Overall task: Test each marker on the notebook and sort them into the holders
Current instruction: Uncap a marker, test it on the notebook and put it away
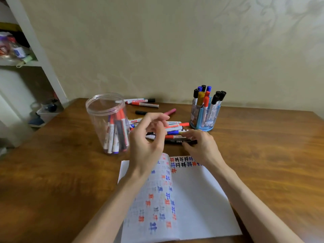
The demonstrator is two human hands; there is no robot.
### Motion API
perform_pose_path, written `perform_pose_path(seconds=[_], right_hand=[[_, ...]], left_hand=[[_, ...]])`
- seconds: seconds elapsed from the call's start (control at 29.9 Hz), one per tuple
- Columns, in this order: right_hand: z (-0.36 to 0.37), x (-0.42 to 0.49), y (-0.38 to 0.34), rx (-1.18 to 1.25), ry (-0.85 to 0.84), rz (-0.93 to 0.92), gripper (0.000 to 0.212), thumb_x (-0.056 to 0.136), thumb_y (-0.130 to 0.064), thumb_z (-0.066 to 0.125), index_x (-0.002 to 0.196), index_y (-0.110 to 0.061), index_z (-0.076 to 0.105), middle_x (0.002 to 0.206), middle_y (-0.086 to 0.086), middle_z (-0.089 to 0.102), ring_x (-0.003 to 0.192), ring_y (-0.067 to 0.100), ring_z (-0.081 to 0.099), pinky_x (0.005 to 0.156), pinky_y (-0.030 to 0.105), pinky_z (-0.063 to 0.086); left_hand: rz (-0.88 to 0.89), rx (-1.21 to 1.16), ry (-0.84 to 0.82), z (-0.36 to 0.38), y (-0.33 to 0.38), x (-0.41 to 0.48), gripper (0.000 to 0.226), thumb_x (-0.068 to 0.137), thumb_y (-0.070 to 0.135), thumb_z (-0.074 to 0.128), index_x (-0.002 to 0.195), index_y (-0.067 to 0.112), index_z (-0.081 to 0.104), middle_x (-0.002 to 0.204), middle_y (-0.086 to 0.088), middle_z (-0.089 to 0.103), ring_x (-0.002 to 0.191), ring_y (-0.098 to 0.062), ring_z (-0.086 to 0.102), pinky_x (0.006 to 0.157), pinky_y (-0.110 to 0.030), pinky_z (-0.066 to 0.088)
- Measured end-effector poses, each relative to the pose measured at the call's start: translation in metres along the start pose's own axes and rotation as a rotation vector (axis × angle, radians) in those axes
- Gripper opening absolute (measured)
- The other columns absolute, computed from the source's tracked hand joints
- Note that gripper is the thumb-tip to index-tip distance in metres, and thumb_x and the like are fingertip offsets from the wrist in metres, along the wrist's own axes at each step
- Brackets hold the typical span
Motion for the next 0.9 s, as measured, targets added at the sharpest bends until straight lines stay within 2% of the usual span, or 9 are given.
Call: perform_pose_path(seconds=[0.13,0.2,0.3,0.43,0.54,0.67,0.77,0.84,0.9], right_hand=[[0.005,0.0,0.011,-0.09,0.035,-0.045,0.03,0.089,-0.024,0.077,0.119,-0.028,0.078,0.115,-0.001,0.074,0.109,0.025,0.062,0.089,0.039,0.054],[0.008,-0.001,0.017,-0.127,0.05,-0.043,0.03,0.089,-0.028,0.078,0.118,-0.029,0.079,0.111,0.001,0.071,0.106,0.027,0.059,0.088,0.041,0.052],[0.011,0.0,0.023,-0.171,0.038,-0.022,0.03,0.09,-0.035,0.079,0.118,-0.026,0.079,0.114,0.005,0.067,0.11,0.029,0.053,0.093,0.042,0.048],[0.006,-0.003,0.021,-0.119,-0.03,-0.022,0.026,0.094,-0.04,0.076,0.117,-0.028,0.076,0.118,0.0,0.066,0.113,0.022,0.055,0.091,0.038,0.046],[-0.006,-0.005,0.016,0.106,-0.105,-0.018,0.025,0.094,-0.04,0.076,0.115,-0.025,0.075,0.111,-0.009,0.072,0.102,0.008,0.066,0.079,0.022,0.053],[-0.025,-0.009,0.01,0.404,-0.111,0.026,0.02,0.092,-0.034,0.081,0.106,-0.02,0.078,0.093,-0.009,0.077,0.087,0.004,0.072,0.072,0.021,0.057],[-0.035,-0.013,-0.003,0.63,-0.137,0.088,0.017,0.093,-0.026,0.08,0.104,-0.013,0.079,0.083,-0.008,0.078,0.076,0.005,0.072,0.068,0.017,0.054],[-0.039,-0.016,-0.009,0.692,-0.126,0.115,0.017,0.094,-0.029,0.078,0.103,-0.014,0.079,0.078,-0.007,0.076,0.071,0.008,0.068,0.065,0.017,0.05],[-0.041,-0.021,-0.011,0.773,-0.093,0.169,0.02,0.095,-0.033,0.077,0.102,-0.014,0.079,0.076,-0.004,0.072,0.071,0.011,0.063,0.066,0.023,0.048]], left_hand=[[-0.417,-0.12,-0.196,0.028,-0.016,-0.017,0.017,0.102,0.006,0.056,0.102,0.014,0.072,0.087,0.0,0.072,0.08,-0.009,0.069,0.076,-0.015,0.053],[-0.494,-0.082,-0.296,0.035,-0.029,-0.028,0.017,0.102,0.011,0.059,0.102,0.02,0.073,0.089,0.004,0.074,0.082,-0.008,0.07,0.074,-0.014,0.054],[-0.451,0.086,-0.403,0.037,-0.047,-0.04,0.015,0.099,0.018,0.064,0.1,0.03,0.072,0.09,0.013,0.073,0.09,-0.005,0.069,0.077,-0.019,0.057],[-0.436,0.153,-0.306,0.029,-0.062,-0.05,0.019,0.099,0.015,0.063,0.097,0.032,0.072,0.087,0.016,0.072,0.087,-0.003,0.07,0.075,-0.023,0.06],[-0.404,0.185,-0.249,0.025,-0.068,-0.051,0.017,0.099,0.019,0.065,0.106,0.034,0.068,0.096,0.018,0.07,0.094,0.002,0.067,0.076,-0.012,0.055],[-0.267,0.31,-0.188,0.021,-0.072,-0.046,0.044,0.093,0.019,0.074,0.131,0.032,0.056,0.123,0.01,0.053,0.098,0.001,0.059,0.071,-0.011,0.054],[-0.106,0.52,-0.262,0.025,-0.07,-0.043,0.045,0.091,0.028,0.075,0.134,0.027,0.061,0.134,0.005,0.05,0.118,-0.003,0.044,0.09,-0.02,0.045],[-0.065,0.586,-0.298,0.027,-0.067,-0.043,0.037,0.094,0.032,0.071,0.13,0.024,0.065,0.125,0.007,0.062,0.119,-0.012,0.051,0.095,-0.03,0.043],[-0.104,0.531,-0.329,0.027,-0.062,-0.045,0.03,0.097,0.032,0.066,0.126,0.025,0.068,0.109,0.011,0.07,0.101,-0.011,0.063,0.088,-0.034,0.051]])
Point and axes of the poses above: each hand's wrist, its own x-axis towards the middle knuckle, its own z-axis out of the palm, y = z × x, the point moved 3 cm from there along x, towards the middle knuckle
